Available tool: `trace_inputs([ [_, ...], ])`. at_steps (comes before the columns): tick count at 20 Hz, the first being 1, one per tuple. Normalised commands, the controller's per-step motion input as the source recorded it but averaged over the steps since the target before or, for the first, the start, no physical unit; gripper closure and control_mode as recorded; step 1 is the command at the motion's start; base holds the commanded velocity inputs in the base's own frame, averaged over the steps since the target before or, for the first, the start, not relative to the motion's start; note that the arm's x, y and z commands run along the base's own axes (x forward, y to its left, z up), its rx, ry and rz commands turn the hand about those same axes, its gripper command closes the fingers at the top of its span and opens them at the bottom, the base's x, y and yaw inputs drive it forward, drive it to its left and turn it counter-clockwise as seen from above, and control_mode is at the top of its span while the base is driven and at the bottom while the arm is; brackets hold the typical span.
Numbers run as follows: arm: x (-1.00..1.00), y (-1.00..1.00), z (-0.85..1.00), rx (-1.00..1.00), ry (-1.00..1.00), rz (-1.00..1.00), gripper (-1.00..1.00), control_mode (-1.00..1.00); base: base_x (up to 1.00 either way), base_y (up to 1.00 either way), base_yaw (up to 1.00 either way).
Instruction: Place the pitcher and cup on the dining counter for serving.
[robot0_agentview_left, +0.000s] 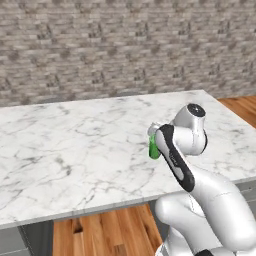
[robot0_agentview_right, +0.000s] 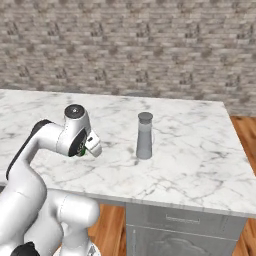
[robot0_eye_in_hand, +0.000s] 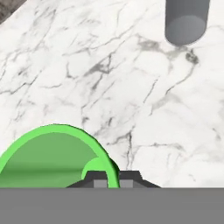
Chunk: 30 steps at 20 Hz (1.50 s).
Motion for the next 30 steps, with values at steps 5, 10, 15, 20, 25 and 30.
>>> trace_inputs([
  [5, 0.61, -0.62, -0.07, 0.06, 0.23, -0.11, 1.00, -1.00, 0.00, 0.00, 0.00],
  [10, 0.33, -0.34, -0.12, 0.00, 0.10, -0.11, 1.00, -1.00, 0.00, 0.00, 0.00],
  [15, 0.03, 0.00, -0.08, 0.00, 0.04, -0.01, 1.00, -1.00, 0.00, 0.00, 0.00],
  [20, 0.00, 0.00, -0.51, 0.00, 0.01, -0.04, 1.00, -1.00, 0.00, 0.00, 0.00],
  [25, 0.08, 0.00, -0.55, 0.00, 0.00, -0.06, 1.00, -1.00, 0.00, 0.00, 0.00],
  [30, 0.43, 0.00, -0.41, -0.07, -0.04, -0.08, 1.00, -1.00, 0.00, 0.00, 0.00],
])
